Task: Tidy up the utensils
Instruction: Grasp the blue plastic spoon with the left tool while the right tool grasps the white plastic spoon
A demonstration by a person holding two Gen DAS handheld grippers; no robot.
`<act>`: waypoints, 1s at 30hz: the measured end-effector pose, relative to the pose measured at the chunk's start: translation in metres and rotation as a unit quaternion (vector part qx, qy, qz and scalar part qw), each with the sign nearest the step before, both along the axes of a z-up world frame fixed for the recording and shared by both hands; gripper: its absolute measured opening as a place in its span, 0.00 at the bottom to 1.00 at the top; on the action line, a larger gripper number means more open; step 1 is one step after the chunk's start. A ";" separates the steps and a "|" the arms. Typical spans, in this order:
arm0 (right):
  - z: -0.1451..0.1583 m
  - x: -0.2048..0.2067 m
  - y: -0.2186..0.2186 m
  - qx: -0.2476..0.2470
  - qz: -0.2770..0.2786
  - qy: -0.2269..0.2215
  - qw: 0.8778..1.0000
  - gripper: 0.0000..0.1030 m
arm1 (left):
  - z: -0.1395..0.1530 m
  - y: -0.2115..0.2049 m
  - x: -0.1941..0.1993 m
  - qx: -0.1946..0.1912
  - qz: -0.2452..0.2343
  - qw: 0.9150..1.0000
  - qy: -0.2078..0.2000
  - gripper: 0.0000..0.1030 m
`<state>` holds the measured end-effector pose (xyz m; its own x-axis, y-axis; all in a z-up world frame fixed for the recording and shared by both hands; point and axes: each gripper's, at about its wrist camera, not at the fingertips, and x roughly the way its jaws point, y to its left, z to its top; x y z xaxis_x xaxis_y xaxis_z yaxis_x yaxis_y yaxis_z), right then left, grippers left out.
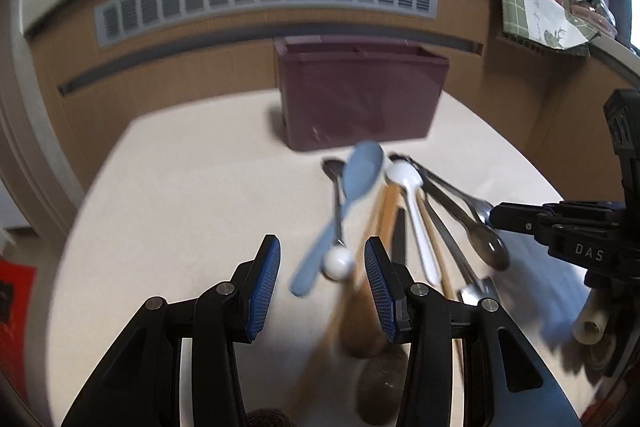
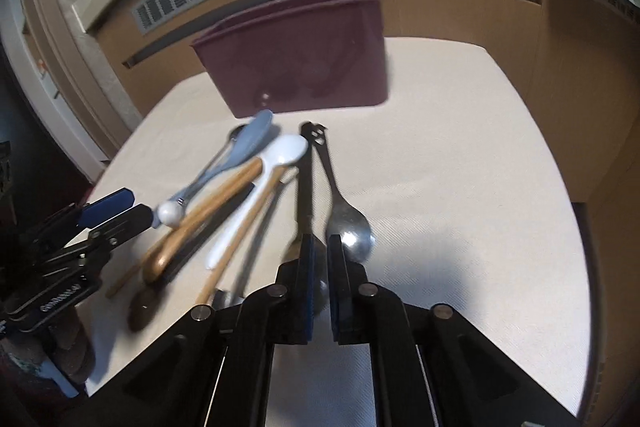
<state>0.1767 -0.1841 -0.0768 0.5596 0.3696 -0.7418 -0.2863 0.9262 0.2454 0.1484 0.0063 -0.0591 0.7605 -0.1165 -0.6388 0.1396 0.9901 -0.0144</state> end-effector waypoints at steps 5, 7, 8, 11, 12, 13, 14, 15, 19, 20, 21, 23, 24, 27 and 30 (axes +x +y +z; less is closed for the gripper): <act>0.001 0.022 0.027 0.018 0.018 0.000 1.000 0.18 | 0.008 0.025 0.002 -0.003 0.045 0.999 -0.017 0.44; -0.004 0.033 0.036 0.023 0.017 0.013 0.999 0.18 | 0.008 0.032 0.004 -0.014 0.048 0.999 -0.011 0.44; -0.006 0.038 0.039 0.020 0.012 0.017 1.000 0.18 | 0.007 0.034 0.004 -0.018 0.047 0.999 -0.009 0.44; -0.010 0.054 0.051 0.010 0.001 0.015 1.000 0.19 | 0.005 0.037 0.004 -0.039 0.039 0.998 -0.002 0.44; -0.011 0.059 0.056 0.002 0.002 0.014 1.000 0.20 | 0.004 0.038 0.004 -0.047 0.037 0.998 0.001 0.44; -0.012 0.065 0.063 -0.009 0.006 0.017 1.000 0.23 | 0.003 0.039 0.003 -0.051 0.036 0.998 0.003 0.44; -0.014 0.069 0.070 -0.016 0.011 0.020 1.000 0.23 | 0.002 0.040 0.004 -0.055 0.035 0.998 0.006 0.44; -0.013 0.072 0.076 -0.021 0.016 0.011 1.000 0.24 | 0.000 0.039 0.004 -0.057 0.035 0.998 0.008 0.44; -0.015 0.087 0.097 -0.055 0.033 0.001 0.998 0.31 | -0.004 0.041 0.005 -0.062 0.035 0.997 0.017 0.44; -0.015 0.089 0.099 -0.063 0.036 -0.001 0.997 0.31 | -0.005 0.042 0.006 -0.065 0.032 0.997 0.020 0.44; -0.015 0.091 0.100 -0.066 0.039 -0.001 0.997 0.29 | -0.006 0.041 0.005 -0.067 0.030 0.997 0.022 0.44; -0.014 0.091 0.096 -0.071 0.042 -0.002 0.997 0.11 | -0.005 0.040 0.008 -0.074 0.024 0.997 0.027 0.44; -0.012 0.087 0.090 -0.068 0.046 -0.006 0.997 0.10 | -0.004 0.038 0.013 -0.080 0.013 0.996 0.032 0.44; -0.003 0.070 0.071 -0.061 0.051 -0.033 0.996 0.10 | 0.001 0.022 0.029 -0.080 -0.031 0.995 0.043 0.44; 0.004 0.052 0.039 -0.043 0.037 -0.039 0.998 0.08 | 0.006 0.001 0.048 -0.060 -0.060 0.995 0.049 0.44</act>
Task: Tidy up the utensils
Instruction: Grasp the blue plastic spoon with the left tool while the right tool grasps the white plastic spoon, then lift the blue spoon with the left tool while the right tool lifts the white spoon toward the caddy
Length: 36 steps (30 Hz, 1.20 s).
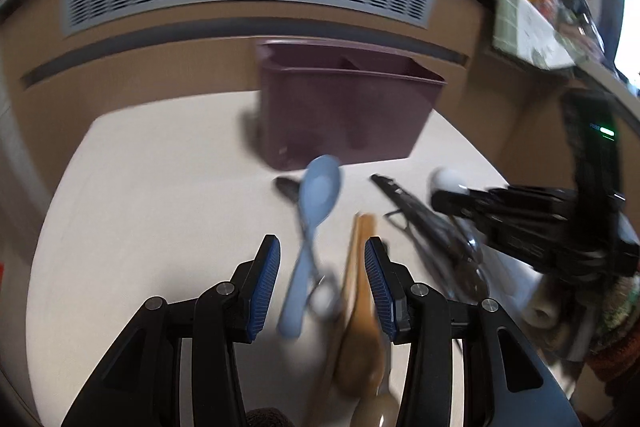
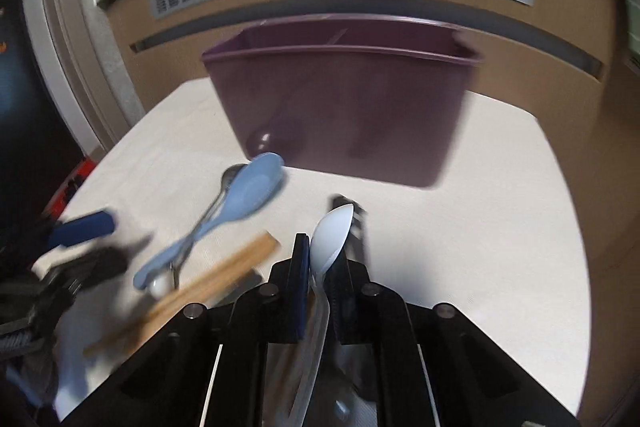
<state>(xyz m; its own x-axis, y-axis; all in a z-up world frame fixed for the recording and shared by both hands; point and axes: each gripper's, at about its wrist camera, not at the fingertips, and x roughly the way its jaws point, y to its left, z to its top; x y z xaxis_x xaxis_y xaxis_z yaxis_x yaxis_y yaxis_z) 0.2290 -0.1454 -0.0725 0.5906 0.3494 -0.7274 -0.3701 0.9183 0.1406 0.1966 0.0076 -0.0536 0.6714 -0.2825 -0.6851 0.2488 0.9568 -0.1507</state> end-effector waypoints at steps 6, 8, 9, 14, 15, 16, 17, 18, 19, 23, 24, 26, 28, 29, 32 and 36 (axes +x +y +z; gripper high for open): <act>0.003 -0.021 -0.049 0.028 -0.039 -0.001 0.999 0.07 | -0.003 -0.033 0.047 0.049 -0.022 0.999 0.001 0.44; 0.000 -0.028 -0.060 0.036 -0.047 0.000 0.998 0.07 | -0.007 -0.039 0.059 0.062 -0.025 0.998 0.003 0.44; -0.001 -0.030 -0.065 0.041 -0.049 0.000 0.998 0.07 | -0.010 -0.042 0.067 0.070 -0.023 0.997 0.007 0.44; -0.001 -0.033 -0.071 0.067 -0.057 -0.002 0.996 0.07 | -0.022 -0.048 0.089 0.100 -0.016 0.995 0.025 0.44; -0.001 -0.033 -0.072 0.072 -0.057 -0.002 0.996 0.07 | -0.023 -0.048 0.090 0.103 -0.015 0.994 0.026 0.44; -0.001 -0.033 -0.072 0.074 -0.057 -0.003 0.996 0.07 | -0.025 -0.048 0.092 0.106 -0.014 0.994 0.028 0.44; -0.001 -0.033 -0.072 0.077 -0.057 -0.004 0.995 0.07 | -0.025 -0.048 0.093 0.107 -0.014 0.994 0.029 0.44; -0.001 -0.034 -0.071 0.080 -0.057 -0.004 0.995 0.07 | -0.026 -0.049 0.093 0.108 -0.013 0.994 0.028 0.44; -0.001 -0.033 -0.071 0.083 -0.058 -0.003 0.995 0.07 | -0.027 -0.049 0.095 0.109 -0.013 0.993 0.030 0.44; -0.004 -0.030 -0.068 0.083 -0.067 0.009 0.994 0.07 | -0.027 -0.045 0.102 0.097 -0.007 0.995 0.035 0.44; -0.004 -0.031 -0.068 0.084 -0.068 0.011 0.994 0.07 | -0.027 -0.042 0.100 0.092 -0.005 0.995 0.037 0.44; -0.001 -0.034 -0.068 0.083 -0.067 0.006 0.994 0.07 | -0.027 -0.040 0.102 0.087 -0.004 0.995 0.041 0.44; 0.001 -0.037 -0.067 0.083 -0.065 0.000 0.994 0.08 | -0.026 -0.037 0.102 0.079 -0.003 0.996 0.044 0.43; 0.002 -0.037 -0.068 0.083 -0.065 -0.001 0.994 0.08 | -0.025 -0.034 0.101 0.074 -0.002 0.996 0.045 0.43; 0.001 -0.038 -0.068 0.081 -0.068 0.000 0.994 0.08 | -0.022 -0.026 0.100 0.067 0.005 0.997 0.046 0.36; -0.002 -0.036 -0.067 0.085 -0.066 0.005 0.994 0.08 | -0.022 -0.021 0.094 0.066 0.008 0.997 0.041 0.35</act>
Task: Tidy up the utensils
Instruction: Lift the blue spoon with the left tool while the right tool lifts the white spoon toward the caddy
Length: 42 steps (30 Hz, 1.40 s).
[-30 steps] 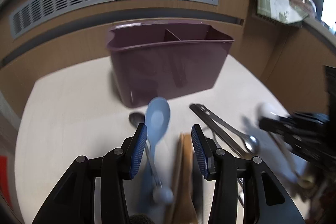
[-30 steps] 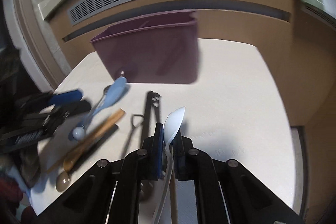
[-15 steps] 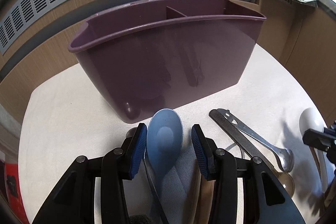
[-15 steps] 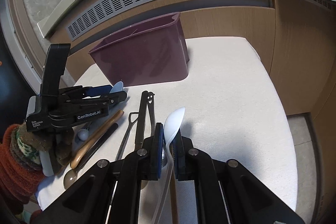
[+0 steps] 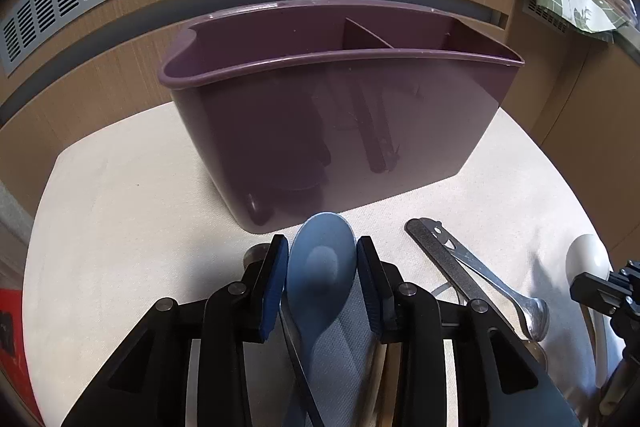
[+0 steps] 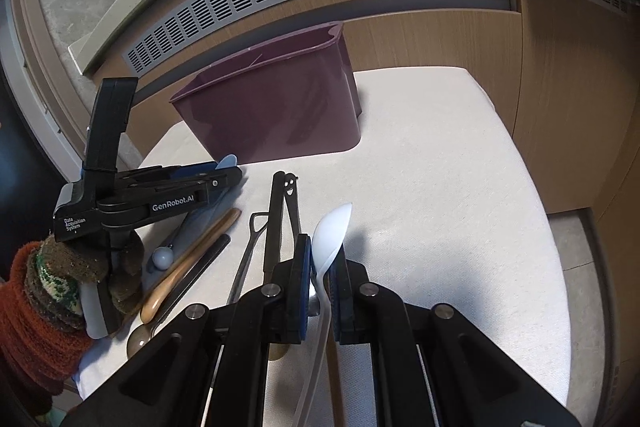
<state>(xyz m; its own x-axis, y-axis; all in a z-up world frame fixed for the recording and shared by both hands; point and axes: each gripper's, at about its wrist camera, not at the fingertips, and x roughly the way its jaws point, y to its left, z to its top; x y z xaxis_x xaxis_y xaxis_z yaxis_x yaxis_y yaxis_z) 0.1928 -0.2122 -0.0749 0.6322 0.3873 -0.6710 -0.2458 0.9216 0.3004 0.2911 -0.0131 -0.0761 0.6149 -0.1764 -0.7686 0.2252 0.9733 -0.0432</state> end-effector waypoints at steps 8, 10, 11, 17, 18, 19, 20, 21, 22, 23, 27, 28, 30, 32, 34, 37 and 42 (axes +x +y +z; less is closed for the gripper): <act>0.000 0.000 0.001 -0.003 0.000 -0.001 1.000 0.08 | 0.008 0.003 -0.018 -0.021 0.007 1.000 -0.021 0.35; 0.001 0.000 0.002 -0.004 -0.001 -0.001 1.000 0.08 | 0.013 0.007 -0.025 -0.030 0.011 0.999 -0.027 0.35; 0.001 0.000 0.002 -0.004 -0.001 -0.002 1.000 0.08 | 0.016 0.009 -0.029 -0.034 0.013 0.999 -0.031 0.35; 0.006 0.000 0.004 -0.003 0.003 -0.010 1.000 0.08 | 0.046 0.025 -0.064 -0.064 0.017 0.995 -0.074 0.35; 0.009 0.002 0.005 0.000 0.006 -0.012 1.000 0.08 | 0.053 0.029 -0.071 -0.071 0.015 0.994 -0.084 0.35; 0.012 0.003 0.006 0.001 0.009 -0.015 1.000 0.08 | 0.058 0.032 -0.075 -0.075 0.015 0.993 -0.089 0.35; 0.014 0.004 0.008 0.000 0.012 -0.018 1.000 0.08 | 0.062 0.034 -0.079 -0.080 0.015 0.992 -0.094 0.35; 0.018 0.004 0.010 -0.003 0.017 -0.023 1.000 0.08 | 0.069 0.035 -0.083 -0.087 0.015 0.991 -0.100 0.35; 0.022 0.003 0.013 -0.003 0.025 -0.029 0.999 0.08 | 0.073 0.036 -0.086 -0.090 0.013 0.990 -0.104 0.35; 0.027 0.003 0.015 -0.003 0.031 -0.034 0.999 0.08 | 0.079 0.038 -0.090 -0.096 0.012 0.989 -0.111 0.35; 0.045 0.001 0.020 0.000 0.044 -0.053 0.998 0.08 | 0.096 0.039 -0.099 -0.107 0.009 0.985 -0.132 0.34; 0.048 0.002 0.020 -0.001 0.044 -0.055 0.998 0.08 | 0.100 0.040 -0.099 -0.110 0.009 0.985 -0.136 0.34; 0.054 0.002 0.020 -0.005 0.039 -0.063 0.997 0.08 | 0.107 0.041 -0.101 -0.113 0.010 0.983 -0.141 0.34; 0.061 0.002 0.019 -0.003 0.042 -0.069 0.997 0.08 | 0.113 0.041 -0.103 -0.112 0.009 0.983 -0.148 0.34; 0.070 0.003 0.018 0.002 0.044 -0.079 0.996 0.08 | 0.122 0.040 -0.106 -0.109 0.008 0.981 -0.160 0.34; 0.084 0.005 0.016 0.011 0.042 -0.091 0.995 0.08 | 0.134 0.038 -0.108 -0.111 0.004 0.979 -0.172 0.34; 0.102 0.009 0.013 0.030 0.048 -0.098 0.994 0.08 | 0.146 0.038 -0.113 -0.119 0.001 0.976 -0.182 0.34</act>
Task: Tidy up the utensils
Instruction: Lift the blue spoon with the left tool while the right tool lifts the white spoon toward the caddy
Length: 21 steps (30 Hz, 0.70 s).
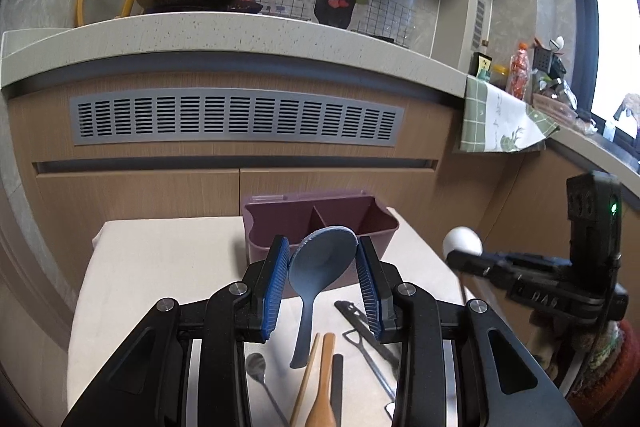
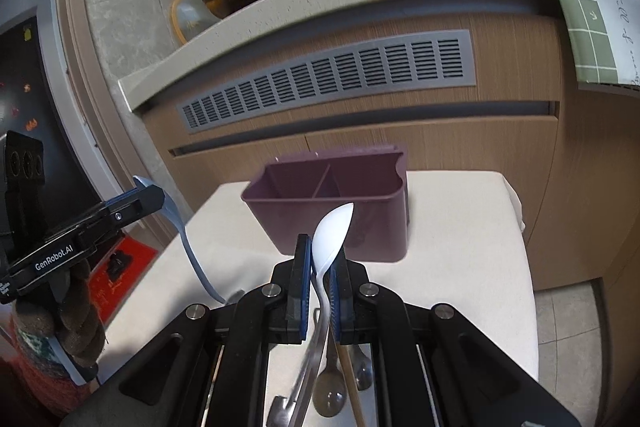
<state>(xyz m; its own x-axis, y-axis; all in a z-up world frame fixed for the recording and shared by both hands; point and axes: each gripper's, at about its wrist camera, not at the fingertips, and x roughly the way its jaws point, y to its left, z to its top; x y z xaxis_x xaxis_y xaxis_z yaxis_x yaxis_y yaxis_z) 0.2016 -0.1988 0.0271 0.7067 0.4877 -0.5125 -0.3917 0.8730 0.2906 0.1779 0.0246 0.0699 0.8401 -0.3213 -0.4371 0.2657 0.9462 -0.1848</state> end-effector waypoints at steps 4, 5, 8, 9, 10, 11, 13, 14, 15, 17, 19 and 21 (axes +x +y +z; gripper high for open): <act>-0.014 -0.001 0.006 -0.020 0.017 0.019 0.999 0.11 | 0.000 0.001 -0.007 -0.006 -0.003 1.000 0.000 0.34; -0.018 -0.003 0.005 -0.020 0.018 0.023 0.999 0.11 | 0.000 0.001 -0.008 -0.007 -0.005 1.000 0.000 0.34; -0.028 -0.003 0.002 -0.018 0.016 0.037 0.999 0.13 | 0.000 0.001 -0.009 -0.007 -0.008 1.000 0.002 0.34; -0.029 -0.001 0.000 -0.019 0.010 0.040 0.999 0.13 | 0.000 0.001 -0.009 -0.007 -0.007 1.000 0.002 0.34; -0.029 0.000 0.000 -0.021 0.005 0.041 0.999 0.12 | 0.001 0.002 -0.009 -0.008 -0.007 1.000 0.002 0.34; -0.027 0.002 -0.001 -0.023 0.004 0.041 0.999 0.12 | 0.001 0.002 -0.009 -0.009 -0.006 1.000 0.002 0.34; -0.019 0.003 -0.001 -0.027 0.006 0.033 0.999 0.12 | 0.003 0.002 -0.009 -0.010 -0.006 1.000 0.002 0.34; -0.012 0.003 0.000 -0.031 0.008 0.024 0.999 0.12 | 0.004 0.002 -0.010 -0.011 -0.006 1.000 0.001 0.34; -0.004 0.002 0.001 -0.034 0.008 0.012 0.999 0.12 | 0.006 0.001 -0.010 -0.010 -0.006 1.000 -0.001 0.34; 0.013 0.000 0.001 -0.035 0.008 -0.013 0.999 0.11 | 0.010 0.001 -0.012 -0.009 -0.007 1.000 -0.006 0.34; 0.029 -0.001 0.001 -0.030 0.017 -0.026 0.999 0.10 | 0.015 0.000 -0.014 -0.008 -0.008 1.000 -0.014 0.34; 0.044 -0.006 0.002 -0.034 0.024 -0.045 0.998 0.06 | 0.021 -0.001 -0.016 -0.008 -0.009 1.000 -0.021 0.34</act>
<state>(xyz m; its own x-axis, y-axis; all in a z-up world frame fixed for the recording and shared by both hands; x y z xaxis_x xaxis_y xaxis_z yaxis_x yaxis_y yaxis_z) 0.1960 -0.1969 0.0715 0.7287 0.4879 -0.4806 -0.4552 0.8694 0.1925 0.1620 0.0236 0.0905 0.8516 -0.3430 -0.3965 0.2903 0.9382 -0.1883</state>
